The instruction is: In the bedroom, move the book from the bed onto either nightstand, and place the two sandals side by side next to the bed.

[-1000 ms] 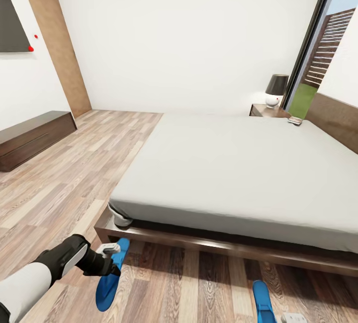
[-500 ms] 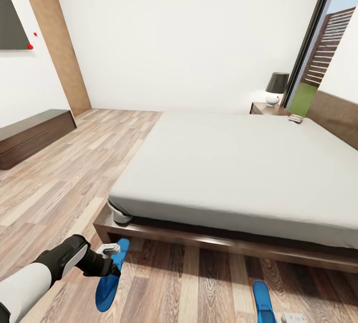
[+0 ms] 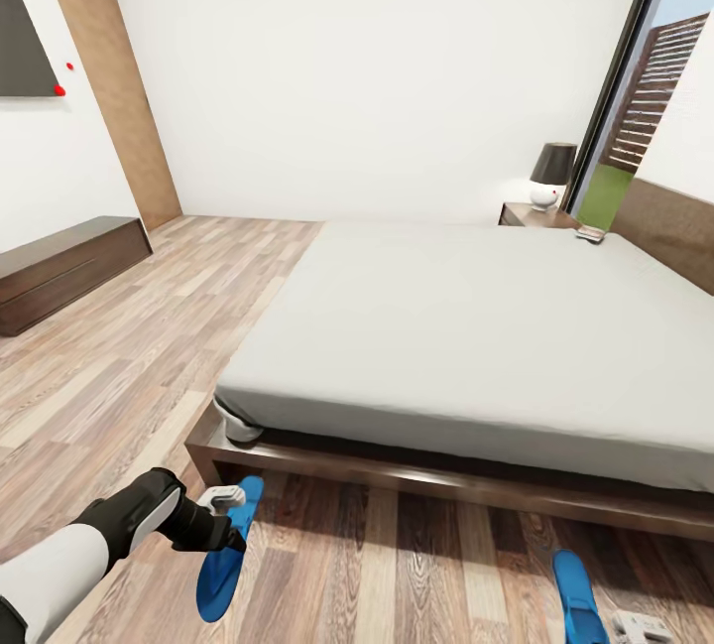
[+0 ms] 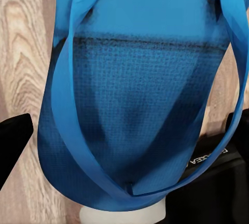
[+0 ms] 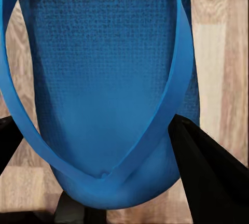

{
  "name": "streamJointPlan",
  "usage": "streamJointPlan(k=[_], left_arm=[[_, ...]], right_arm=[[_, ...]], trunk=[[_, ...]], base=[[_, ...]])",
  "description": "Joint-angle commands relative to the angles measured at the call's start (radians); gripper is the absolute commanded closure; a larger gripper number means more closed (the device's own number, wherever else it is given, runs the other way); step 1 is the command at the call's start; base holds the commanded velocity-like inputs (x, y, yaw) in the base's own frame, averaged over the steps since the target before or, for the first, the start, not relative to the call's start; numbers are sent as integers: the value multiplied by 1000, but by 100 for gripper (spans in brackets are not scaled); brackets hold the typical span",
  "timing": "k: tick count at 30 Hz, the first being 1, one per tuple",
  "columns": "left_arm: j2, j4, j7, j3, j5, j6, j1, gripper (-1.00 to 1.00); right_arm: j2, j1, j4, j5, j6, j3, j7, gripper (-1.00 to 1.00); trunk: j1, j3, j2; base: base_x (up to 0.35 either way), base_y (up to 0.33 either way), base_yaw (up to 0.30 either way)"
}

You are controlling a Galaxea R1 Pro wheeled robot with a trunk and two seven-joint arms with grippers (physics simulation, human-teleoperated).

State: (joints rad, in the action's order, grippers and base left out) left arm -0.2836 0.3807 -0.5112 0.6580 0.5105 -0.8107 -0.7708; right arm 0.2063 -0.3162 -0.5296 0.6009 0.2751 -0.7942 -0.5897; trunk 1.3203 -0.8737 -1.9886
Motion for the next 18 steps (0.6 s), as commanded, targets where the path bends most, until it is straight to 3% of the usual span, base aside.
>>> streamJointPlan(k=[1,4,10,18], left_arm=[[-1,1,-3,4,0,-2,-1,100],[0,1,-3,4,0,-2,-1,100],[1,1,-4,5,0,-1,-1,100],[8,1,-4,5,0,-1,-1,100]], right_arm=[[-2,-1,-54,6,66,-6,-9,100],[-4,-1,-112,6,122,-5,-9,100],[-5,-1,-128,8,138,-4,-7,100],[-7,-1,-128,8,139,-3,-7,100]], trunk=[[0,-1,0],[0,-1,0],[0,-1,0],[31,-26,-56]], base=[[0,0,0],[0,0,0],[0,0,0],[0,0,0]])
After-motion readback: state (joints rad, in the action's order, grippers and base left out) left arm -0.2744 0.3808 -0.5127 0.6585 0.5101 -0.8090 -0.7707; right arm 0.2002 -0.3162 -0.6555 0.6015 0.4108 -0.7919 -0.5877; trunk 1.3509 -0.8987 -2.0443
